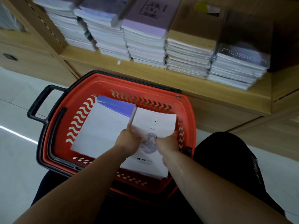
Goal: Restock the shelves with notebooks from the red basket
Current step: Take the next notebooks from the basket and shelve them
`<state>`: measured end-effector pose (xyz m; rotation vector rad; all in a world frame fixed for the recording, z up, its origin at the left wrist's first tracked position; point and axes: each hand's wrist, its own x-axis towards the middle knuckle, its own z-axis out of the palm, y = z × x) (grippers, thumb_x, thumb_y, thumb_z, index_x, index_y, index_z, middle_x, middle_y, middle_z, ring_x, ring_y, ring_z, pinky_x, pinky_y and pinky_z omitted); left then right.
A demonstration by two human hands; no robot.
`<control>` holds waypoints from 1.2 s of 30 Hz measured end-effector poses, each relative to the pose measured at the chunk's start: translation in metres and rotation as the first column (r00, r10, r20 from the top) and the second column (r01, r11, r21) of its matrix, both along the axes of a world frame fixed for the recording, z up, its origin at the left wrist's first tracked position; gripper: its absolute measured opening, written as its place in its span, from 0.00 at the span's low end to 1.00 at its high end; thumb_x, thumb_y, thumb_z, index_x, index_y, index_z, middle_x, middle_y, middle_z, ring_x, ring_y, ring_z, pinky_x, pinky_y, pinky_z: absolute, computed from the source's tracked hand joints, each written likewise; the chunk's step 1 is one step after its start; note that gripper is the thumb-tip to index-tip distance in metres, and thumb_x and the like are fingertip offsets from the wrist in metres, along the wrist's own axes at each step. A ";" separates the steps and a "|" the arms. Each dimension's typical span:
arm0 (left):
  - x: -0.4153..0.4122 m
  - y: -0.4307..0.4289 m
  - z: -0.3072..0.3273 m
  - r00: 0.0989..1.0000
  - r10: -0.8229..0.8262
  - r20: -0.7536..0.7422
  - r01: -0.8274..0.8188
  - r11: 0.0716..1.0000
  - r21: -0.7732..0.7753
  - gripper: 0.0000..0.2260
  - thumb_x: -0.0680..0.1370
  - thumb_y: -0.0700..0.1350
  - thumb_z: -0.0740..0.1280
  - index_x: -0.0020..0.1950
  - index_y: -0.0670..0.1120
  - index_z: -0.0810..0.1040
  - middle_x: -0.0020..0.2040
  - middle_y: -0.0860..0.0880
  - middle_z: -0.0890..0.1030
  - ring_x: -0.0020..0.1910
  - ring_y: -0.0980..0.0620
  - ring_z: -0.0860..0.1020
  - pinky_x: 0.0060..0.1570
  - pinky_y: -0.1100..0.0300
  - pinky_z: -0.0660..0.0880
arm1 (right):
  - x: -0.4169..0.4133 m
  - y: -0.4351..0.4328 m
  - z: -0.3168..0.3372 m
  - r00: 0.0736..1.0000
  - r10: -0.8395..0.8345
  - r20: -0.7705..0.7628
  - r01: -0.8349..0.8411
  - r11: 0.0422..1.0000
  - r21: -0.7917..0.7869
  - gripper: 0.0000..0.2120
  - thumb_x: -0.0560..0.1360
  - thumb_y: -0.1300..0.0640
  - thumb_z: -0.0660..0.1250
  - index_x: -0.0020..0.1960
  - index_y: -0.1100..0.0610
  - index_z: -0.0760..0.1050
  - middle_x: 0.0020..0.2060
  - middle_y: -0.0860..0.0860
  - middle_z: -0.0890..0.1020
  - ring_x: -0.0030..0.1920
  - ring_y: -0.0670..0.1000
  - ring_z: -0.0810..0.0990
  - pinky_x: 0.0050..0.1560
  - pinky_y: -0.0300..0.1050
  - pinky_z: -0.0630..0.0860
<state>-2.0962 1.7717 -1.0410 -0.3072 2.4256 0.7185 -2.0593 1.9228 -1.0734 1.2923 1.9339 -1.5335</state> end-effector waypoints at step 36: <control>-0.020 -0.057 0.099 0.990 0.138 -0.016 -0.083 0.685 0.724 0.36 0.75 0.29 0.67 0.75 0.62 0.71 0.61 0.40 0.81 0.53 0.38 0.84 0.49 0.44 0.82 | 0.001 -0.037 0.042 0.934 0.027 -0.356 -0.006 0.998 0.062 0.38 0.75 0.33 0.59 0.80 0.44 0.54 0.71 0.51 0.73 0.70 0.56 0.73 0.72 0.54 0.68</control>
